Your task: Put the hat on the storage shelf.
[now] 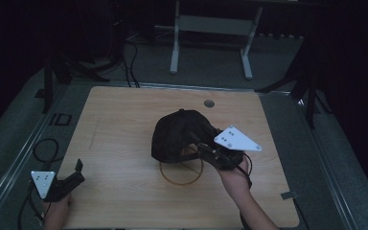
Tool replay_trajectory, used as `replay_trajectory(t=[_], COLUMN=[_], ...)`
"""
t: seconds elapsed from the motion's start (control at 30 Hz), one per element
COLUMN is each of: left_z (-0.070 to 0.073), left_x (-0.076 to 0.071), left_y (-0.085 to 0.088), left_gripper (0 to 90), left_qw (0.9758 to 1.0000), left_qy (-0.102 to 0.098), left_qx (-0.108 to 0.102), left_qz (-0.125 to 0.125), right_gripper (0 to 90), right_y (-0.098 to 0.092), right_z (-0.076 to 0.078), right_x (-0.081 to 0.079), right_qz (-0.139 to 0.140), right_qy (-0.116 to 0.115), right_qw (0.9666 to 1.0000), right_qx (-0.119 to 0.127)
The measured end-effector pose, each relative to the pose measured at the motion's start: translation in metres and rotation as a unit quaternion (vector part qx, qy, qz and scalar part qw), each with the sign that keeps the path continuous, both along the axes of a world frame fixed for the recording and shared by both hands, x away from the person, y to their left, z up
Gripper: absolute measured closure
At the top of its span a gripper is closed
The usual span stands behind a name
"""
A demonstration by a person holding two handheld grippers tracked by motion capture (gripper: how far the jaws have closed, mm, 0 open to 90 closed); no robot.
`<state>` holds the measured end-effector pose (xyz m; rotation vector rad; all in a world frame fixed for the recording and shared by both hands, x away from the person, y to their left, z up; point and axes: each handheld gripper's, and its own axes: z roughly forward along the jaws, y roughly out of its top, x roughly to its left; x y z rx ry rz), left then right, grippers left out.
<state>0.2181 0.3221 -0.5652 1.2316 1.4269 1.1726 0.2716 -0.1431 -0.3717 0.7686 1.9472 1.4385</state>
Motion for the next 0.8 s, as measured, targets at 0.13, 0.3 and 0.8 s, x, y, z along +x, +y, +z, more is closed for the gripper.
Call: replay_trajectory(t=[0.13, 0.3, 0.8], left_z=[0.0, 0.0, 0.0], left_x=[0.0, 0.0, 0.0], left_y=[0.0, 0.0, 0.0], left_gripper=[0.6, 0.6, 0.6], left_qw=[1.0, 1.0, 1.0], left_qy=[0.001, 0.001, -0.001], left_qx=[0.001, 0.001, -0.002], left_qz=[0.0, 0.0, 0.0], right_gripper=[48.0, 47.3, 27.0], right_y=[-0.006, -0.013, -0.044], right_z=[0.003, 0.008, 0.012], right_x=[0.002, 0.002, 0.015], right_qz=[-0.004, -0.01, -0.033], right_qy=[-0.003, -0.005, 0.011], right_qw=[1.0, 0.9999, 0.9993], right_qx=[0.005, 0.013, 0.014])
